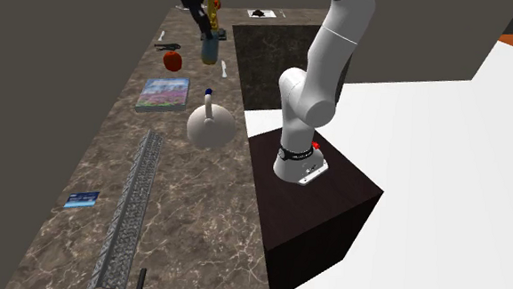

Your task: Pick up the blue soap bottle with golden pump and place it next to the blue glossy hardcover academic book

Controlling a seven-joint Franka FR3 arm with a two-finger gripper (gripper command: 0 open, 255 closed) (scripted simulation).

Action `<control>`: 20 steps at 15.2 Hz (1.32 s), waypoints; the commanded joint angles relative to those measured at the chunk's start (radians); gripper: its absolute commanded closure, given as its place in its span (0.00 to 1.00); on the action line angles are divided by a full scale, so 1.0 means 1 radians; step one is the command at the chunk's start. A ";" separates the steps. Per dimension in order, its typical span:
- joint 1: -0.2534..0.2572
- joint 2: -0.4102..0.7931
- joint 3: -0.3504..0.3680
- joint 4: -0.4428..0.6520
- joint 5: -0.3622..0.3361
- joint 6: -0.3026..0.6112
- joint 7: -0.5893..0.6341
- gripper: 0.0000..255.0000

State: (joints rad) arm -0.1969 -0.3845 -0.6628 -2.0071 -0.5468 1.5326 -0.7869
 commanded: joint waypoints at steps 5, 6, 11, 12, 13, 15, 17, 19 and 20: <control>-0.003 -0.001 -0.017 -0.075 -0.009 0.073 0.023 1.00; -0.004 -0.001 -0.020 -0.088 -0.010 0.085 0.027 1.00; -0.006 0.005 -0.036 -0.147 -0.018 0.149 0.046 1.00; -0.007 0.007 -0.040 -0.159 -0.019 0.161 0.049 1.00; -0.007 0.009 -0.044 -0.170 -0.021 0.174 0.053 1.00; -0.007 0.015 -0.051 -0.192 -0.024 0.201 0.059 1.00; -0.008 0.021 -0.059 -0.213 -0.026 0.227 0.065 1.00; -0.008 0.029 -0.068 -0.233 -0.028 0.254 0.071 1.00; -0.008 0.033 -0.072 -0.243 -0.029 0.268 0.074 1.00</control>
State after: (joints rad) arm -0.2035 -0.3507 -0.7325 -2.2340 -0.5728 1.7864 -0.7188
